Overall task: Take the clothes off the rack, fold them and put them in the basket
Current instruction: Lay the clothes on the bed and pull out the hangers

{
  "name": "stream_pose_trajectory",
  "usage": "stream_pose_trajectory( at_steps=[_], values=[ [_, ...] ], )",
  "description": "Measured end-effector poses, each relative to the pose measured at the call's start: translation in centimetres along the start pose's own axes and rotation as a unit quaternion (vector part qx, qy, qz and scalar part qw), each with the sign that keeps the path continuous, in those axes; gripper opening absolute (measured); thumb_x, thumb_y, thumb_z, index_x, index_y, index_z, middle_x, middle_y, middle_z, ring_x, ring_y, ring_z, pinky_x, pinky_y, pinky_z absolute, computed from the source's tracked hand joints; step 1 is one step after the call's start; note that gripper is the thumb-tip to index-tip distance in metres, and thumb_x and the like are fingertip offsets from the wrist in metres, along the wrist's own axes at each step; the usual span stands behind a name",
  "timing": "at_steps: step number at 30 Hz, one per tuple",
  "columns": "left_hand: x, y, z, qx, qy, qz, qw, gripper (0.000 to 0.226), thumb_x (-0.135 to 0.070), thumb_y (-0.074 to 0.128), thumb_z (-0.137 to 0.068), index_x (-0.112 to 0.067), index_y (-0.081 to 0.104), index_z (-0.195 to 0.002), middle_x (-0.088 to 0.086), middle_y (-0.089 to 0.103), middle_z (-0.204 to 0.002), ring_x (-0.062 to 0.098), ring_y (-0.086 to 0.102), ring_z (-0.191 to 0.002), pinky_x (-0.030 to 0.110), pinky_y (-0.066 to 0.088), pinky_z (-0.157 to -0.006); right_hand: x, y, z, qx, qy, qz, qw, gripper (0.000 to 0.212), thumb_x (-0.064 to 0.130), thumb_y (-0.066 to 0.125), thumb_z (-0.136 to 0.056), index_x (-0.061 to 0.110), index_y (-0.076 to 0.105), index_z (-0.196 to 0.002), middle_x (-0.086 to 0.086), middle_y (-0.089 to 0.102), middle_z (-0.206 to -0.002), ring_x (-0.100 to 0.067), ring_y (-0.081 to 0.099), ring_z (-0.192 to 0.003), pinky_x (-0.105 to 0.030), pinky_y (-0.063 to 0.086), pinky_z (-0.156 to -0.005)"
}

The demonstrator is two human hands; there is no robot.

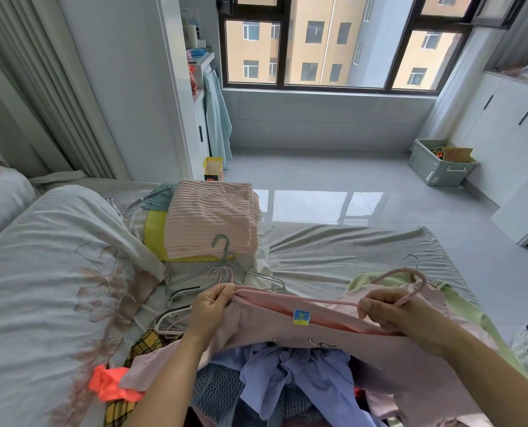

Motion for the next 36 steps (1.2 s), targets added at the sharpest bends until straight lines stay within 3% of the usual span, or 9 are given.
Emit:
stream_pose_trajectory(
  at_steps=[3,7,14,18,22,24,29,34,36],
  values=[
    [-1.6,0.0,-0.1,0.008,0.052,-0.062,0.997,0.045,-0.012,0.051,-0.093,-0.051,0.067,-0.076,-0.025,0.068,-0.077,-0.008,0.06,-0.077,0.008,0.043,-0.071,-0.3,-0.3,-0.3,-0.011,-0.001,-0.029,1.0,0.067,0.074,0.076,-0.039,0.013,0.069,-0.067,0.001,0.032,-0.054,-0.012,0.022,-0.052,-0.018,0.018,-0.047],
    [-0.3,0.7,0.2,0.017,0.011,-0.002,1.0,0.025,-0.027,0.042,-0.095,-0.02,0.061,-0.08,-0.005,0.059,-0.077,0.002,0.053,-0.072,0.022,0.041,-0.073,-0.6,0.4,-0.5,-0.003,-0.008,-0.051,0.999,0.066,0.074,0.076,-0.04,0.014,0.069,-0.066,0.0,0.031,-0.055,-0.012,0.023,-0.053,-0.019,0.019,-0.048],
    [1.2,-4.8,-0.7,-0.162,0.022,-0.103,0.981,0.037,-0.014,0.048,-0.096,-0.016,0.051,-0.06,0.001,0.051,-0.058,0.012,0.045,-0.056,0.027,0.038,-0.061,0.2,-1.2,1.1,-0.026,-0.063,-0.221,0.973,0.057,0.056,0.088,-0.043,0.008,0.064,-0.063,0.0,0.035,-0.054,-0.009,0.03,-0.046,-0.015,0.029,-0.044],
    [2.6,1.4,0.4,0.074,-0.024,-0.222,0.972,0.032,-0.039,0.051,-0.088,-0.023,0.053,-0.061,-0.001,0.055,-0.066,0.019,0.052,-0.068,0.028,0.035,-0.062,2.1,-1.9,-1.2,-0.062,-0.093,-0.339,0.934,0.048,0.044,0.092,-0.042,0.01,0.065,-0.063,0.002,0.034,-0.051,-0.009,0.031,-0.045,-0.018,0.026,-0.043],
    [4.9,8.9,4.4,0.347,-0.014,-0.385,0.855,0.024,-0.032,0.048,-0.095,-0.015,0.064,-0.09,0.008,0.065,-0.098,0.025,0.058,-0.096,0.029,0.041,-0.076,4.8,-0.3,-3.9,-0.07,-0.119,-0.379,0.915,0.017,0.029,0.074,-0.067,0.012,0.069,-0.065,0.004,0.034,-0.05,-0.007,0.03,-0.044,-0.016,0.027,-0.04],
    [6.2,8.5,5.6,0.376,-0.043,-0.387,0.84,0.021,-0.031,0.046,-0.096,-0.018,0.063,-0.096,0.004,0.065,-0.102,0.021,0.057,-0.097,0.024,0.039,-0.076,6.5,-0.7,-4.5,-0.084,-0.143,-0.416,0.894,0.015,0.027,0.065,-0.069,0.015,0.068,-0.062,0.006,0.035,-0.048,-0.006,0.031,-0.042,-0.015,0.029,-0.039],
    [10.0,-0.3,6.2,0.379,-0.198,-0.444,0.787,0.035,-0.029,0.047,-0.092,-0.02,0.044,-0.058,-0.007,0.041,-0.058,0.013,0.042,-0.066,0.022,0.032,-0.055,10.0,-5.3,-4.8,-0.184,-0.197,-0.489,0.829,0.032,0.027,0.049,-0.092,0.019,0.066,-0.065,0.007,0.04,-0.048,-0.004,0.034,-0.043,-0.014,0.029,-0.039],
    [12.2,-6.6,8.6,0.414,-0.304,-0.513,0.687,0.027,-0.041,0.054,-0.087,-0.017,0.067,-0.084,-0.015,0.046,-0.063,0.001,0.047,-0.061,0.012,0.036,-0.055,7.3,-3.9,-7.0,-0.196,-0.117,-0.322,0.919,0.025,0.02,0.046,-0.096,0.011,0.062,-0.079,0.006,0.044,-0.047,-0.004,0.034,-0.043,-0.014,0.023,-0.037],
    [13.0,-6.1,9.4,0.406,-0.321,-0.498,0.696,0.029,-0.042,0.053,-0.088,-0.02,0.066,-0.102,-0.014,0.047,-0.067,0.006,0.051,-0.073,0.014,0.039,-0.066,4.6,-0.6,-8.3,-0.161,-0.059,-0.249,0.953,0.023,0.016,0.049,-0.095,0.008,0.064,-0.08,0.004,0.042,-0.049,-0.006,0.032,-0.045,-0.013,0.021,-0.036]
  ],
)
Point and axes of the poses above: each hand's wrist, its own z-axis away from the middle knuckle, its own y-axis out of the palm, x = y × z, the point moved 6 cm from there along -z, towards the middle knuckle
